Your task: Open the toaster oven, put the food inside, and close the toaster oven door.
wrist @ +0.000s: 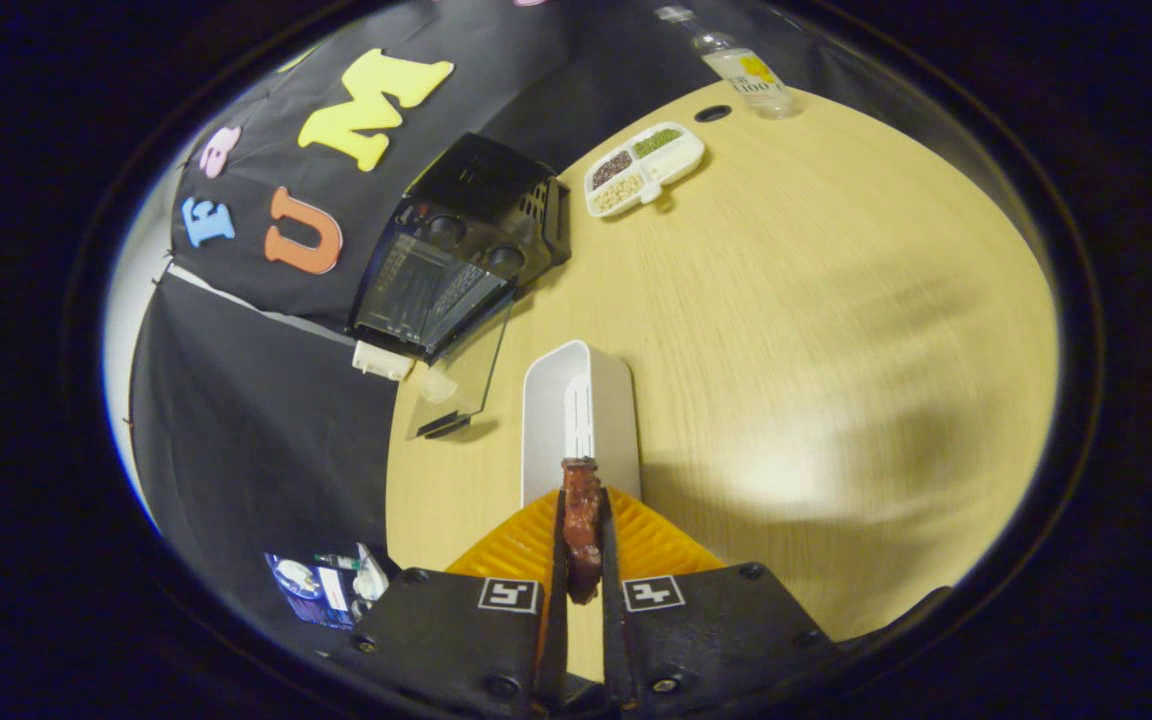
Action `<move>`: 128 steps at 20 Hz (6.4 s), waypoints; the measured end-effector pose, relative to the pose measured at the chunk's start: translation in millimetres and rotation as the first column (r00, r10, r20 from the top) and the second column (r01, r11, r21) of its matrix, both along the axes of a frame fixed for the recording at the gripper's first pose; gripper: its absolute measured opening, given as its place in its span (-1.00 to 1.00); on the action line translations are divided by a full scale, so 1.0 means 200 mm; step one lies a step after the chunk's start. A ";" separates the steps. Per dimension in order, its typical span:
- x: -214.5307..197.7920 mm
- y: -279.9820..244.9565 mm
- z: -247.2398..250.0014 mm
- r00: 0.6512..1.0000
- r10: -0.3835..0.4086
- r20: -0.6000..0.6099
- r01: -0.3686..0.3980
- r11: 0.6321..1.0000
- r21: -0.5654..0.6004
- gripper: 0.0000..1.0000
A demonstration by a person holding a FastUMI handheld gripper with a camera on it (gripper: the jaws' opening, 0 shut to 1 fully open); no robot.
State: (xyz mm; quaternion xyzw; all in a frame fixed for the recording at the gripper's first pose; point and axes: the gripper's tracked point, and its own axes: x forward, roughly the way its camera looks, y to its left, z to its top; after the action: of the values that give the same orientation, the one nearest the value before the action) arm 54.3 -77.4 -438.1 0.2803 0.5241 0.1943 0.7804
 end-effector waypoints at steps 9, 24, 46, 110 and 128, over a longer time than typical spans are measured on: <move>-0.01 0.24 0.55 0.966 -0.107 0.236 0.119 0.992 -0.040 -0.68; 0.51 1.43 0.57 0.870 -0.417 0.263 0.370 0.905 0.210 -0.68; 1.44 1.49 -0.01 0.698 -0.632 0.336 0.631 0.765 0.126 -0.42; 0.36 1.20 -0.24 0.887 0.289 0.360 -0.030 0.814 -0.580 0.99; 0.83 1.23 0.32 0.827 0.180 0.533 0.129 0.862 -0.490 1.00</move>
State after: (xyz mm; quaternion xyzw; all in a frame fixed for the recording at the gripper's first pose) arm 219.6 168.3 -373.7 -0.0114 0.3073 0.1342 0.9420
